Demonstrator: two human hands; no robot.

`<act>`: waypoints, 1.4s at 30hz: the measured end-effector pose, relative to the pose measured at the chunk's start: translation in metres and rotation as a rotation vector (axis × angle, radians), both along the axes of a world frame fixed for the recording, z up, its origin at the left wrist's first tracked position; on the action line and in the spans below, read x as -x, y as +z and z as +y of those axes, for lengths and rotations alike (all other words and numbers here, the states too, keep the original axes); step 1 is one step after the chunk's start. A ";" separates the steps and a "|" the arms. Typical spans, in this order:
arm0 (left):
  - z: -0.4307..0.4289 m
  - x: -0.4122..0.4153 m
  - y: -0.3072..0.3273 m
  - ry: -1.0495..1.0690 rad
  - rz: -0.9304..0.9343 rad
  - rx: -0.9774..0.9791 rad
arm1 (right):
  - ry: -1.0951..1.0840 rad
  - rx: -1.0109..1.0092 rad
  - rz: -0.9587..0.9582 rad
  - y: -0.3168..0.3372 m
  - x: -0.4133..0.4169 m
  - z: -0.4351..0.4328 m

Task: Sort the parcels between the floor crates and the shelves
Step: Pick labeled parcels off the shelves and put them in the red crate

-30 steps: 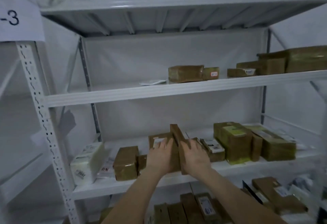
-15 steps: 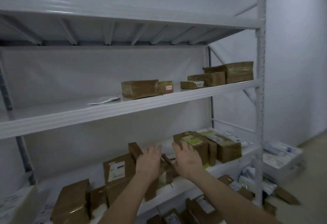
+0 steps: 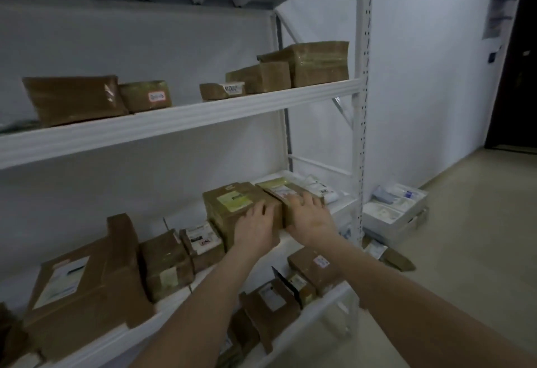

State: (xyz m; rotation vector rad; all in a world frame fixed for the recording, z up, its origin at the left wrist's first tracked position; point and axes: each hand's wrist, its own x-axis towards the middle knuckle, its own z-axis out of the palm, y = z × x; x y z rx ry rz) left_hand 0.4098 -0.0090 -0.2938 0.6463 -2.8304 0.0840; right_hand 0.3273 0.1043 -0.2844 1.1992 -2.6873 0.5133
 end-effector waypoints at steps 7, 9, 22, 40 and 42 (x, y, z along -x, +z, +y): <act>0.042 0.134 -0.028 0.010 -0.072 -0.032 | -0.045 -0.057 0.010 -0.027 0.147 0.043; 0.044 0.164 -0.035 0.012 -0.075 -0.038 | -0.039 -0.083 -0.020 -0.036 0.177 0.044; -0.019 0.356 -0.070 0.087 0.004 -0.117 | -0.008 -0.131 -0.078 -0.089 0.364 -0.025; -0.053 0.468 -0.102 0.474 0.102 -0.556 | 0.311 -0.432 -0.364 -0.145 0.488 -0.120; -0.049 0.473 -0.107 0.541 0.118 -0.615 | 0.379 -0.501 -0.364 -0.154 0.491 -0.118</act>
